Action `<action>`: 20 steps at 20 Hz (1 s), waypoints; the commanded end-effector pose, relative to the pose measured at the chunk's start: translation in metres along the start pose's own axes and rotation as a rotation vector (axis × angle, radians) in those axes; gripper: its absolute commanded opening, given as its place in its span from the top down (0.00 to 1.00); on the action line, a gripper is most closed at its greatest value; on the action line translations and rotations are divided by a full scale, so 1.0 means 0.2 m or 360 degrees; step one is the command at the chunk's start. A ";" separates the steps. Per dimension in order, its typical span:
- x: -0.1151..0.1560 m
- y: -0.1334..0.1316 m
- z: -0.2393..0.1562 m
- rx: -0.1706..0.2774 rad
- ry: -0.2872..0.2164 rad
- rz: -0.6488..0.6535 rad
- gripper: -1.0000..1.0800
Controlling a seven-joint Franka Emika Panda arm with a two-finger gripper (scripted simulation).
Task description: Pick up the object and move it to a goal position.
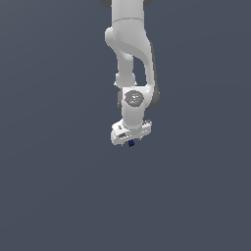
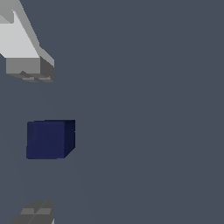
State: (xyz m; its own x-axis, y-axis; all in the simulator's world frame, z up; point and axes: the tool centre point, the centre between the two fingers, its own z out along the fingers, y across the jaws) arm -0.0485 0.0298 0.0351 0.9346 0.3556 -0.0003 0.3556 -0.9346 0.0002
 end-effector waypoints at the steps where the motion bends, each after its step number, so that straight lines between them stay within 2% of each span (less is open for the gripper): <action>1: 0.00 0.00 0.06 0.0000 0.0000 -0.0002 0.04; 7: 0.00 0.00 0.11 0.0000 0.0000 -0.0003 0.04; 8: 0.00 0.00 0.11 0.0000 0.0000 -0.0003 1.00; 20: 0.00 0.00 0.10 0.0000 0.0000 -0.0003 1.00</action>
State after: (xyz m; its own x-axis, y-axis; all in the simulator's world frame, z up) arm -0.0486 0.0298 0.0136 0.9340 0.3572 -0.0005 0.3572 -0.9340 -0.0001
